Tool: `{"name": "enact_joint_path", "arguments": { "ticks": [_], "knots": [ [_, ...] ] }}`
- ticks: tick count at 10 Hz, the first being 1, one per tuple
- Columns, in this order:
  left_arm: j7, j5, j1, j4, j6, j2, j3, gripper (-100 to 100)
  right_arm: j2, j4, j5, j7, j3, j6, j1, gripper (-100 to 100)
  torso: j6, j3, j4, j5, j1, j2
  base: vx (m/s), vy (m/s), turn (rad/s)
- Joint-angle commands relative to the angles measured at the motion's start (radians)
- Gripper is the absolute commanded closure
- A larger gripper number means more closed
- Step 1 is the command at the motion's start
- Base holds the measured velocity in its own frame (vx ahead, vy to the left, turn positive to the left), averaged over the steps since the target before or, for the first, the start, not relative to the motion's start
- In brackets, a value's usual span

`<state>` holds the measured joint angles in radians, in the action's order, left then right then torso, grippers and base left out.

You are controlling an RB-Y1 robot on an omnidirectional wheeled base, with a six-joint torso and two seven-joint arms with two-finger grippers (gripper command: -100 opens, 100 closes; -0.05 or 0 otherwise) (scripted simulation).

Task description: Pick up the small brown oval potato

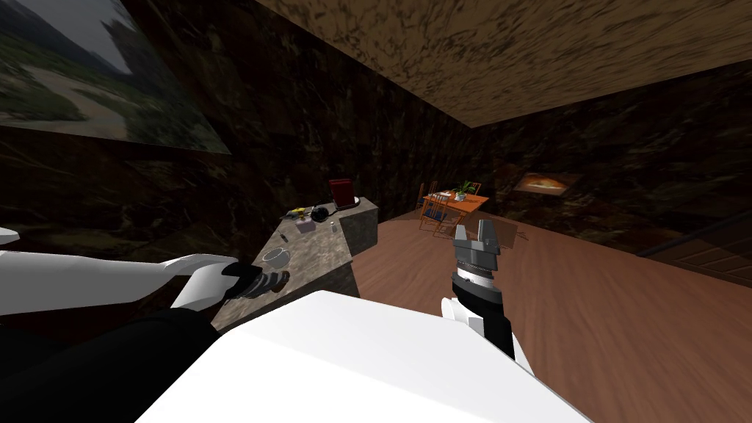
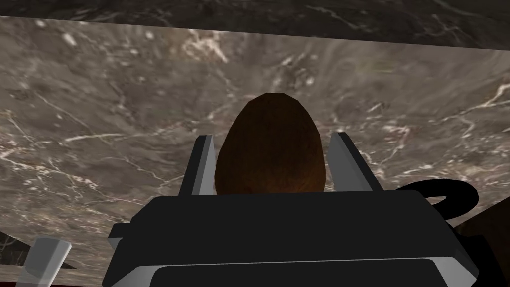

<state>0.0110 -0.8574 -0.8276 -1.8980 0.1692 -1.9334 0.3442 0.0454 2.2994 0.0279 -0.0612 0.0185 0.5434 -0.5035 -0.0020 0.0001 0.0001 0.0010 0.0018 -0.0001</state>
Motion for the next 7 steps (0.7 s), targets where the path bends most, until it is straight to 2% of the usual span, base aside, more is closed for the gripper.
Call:
{"name": "enact_joint_path", "arguments": {
  "ticks": [1,2,4,5,6,7],
  "knots": [
    [0.021,-0.006,0.006,-0.017,-0.003,-0.038,0.001,100,0.0,0.0,0.0,0.0,0.0,0.0,0.0,0,0.0,0.0,0.0,0.0,0.0,0.0,0.005,-0.001,0.02],
    [0.021,-0.006,0.006,-0.017,-0.003,-0.038,0.001,100,0.0,0.0,0.0,0.0,0.0,0.0,0.0,0,0.001,0.0,0.0,-0.001,-0.001,0.0,0.0,0.0,0.0],
    [0.032,-0.031,0.011,-0.04,-0.004,-0.086,-0.008,100,0.0,0.0,0.0,0.0,0.0,0.0,0.0,0,0.0,0.0,0.0,0.0,-0.001,0.0,-0.008,0.01,0.061],
    [0.035,-0.037,0.012,-0.046,-0.004,-0.098,-0.011,100,0.0,0.0,0.0,0.0,0.0,0.0,0.0,0,0.0,0.0,0.0,0.0,0.0,0.001,-0.016,0.022,0.054],
    [0.034,-0.025,0.018,-0.046,0.004,-0.085,-0.006,100,0.0,0.0,0.0,0.0,0.0,0.0,0.0,0,0.0,0.0,0.0,0.0,0.001,0.001,-0.007,0.009,0.001],
    [0.039,-0.024,0.02,-0.046,0.002,-0.088,-0.004,0,0.0,0.0,0.0,0.0,0.0,0.0,0.0,0,0.0,0.0,0.0,0.0,0.0,0.001,0.0,0.0,0.0]
  ]
}}
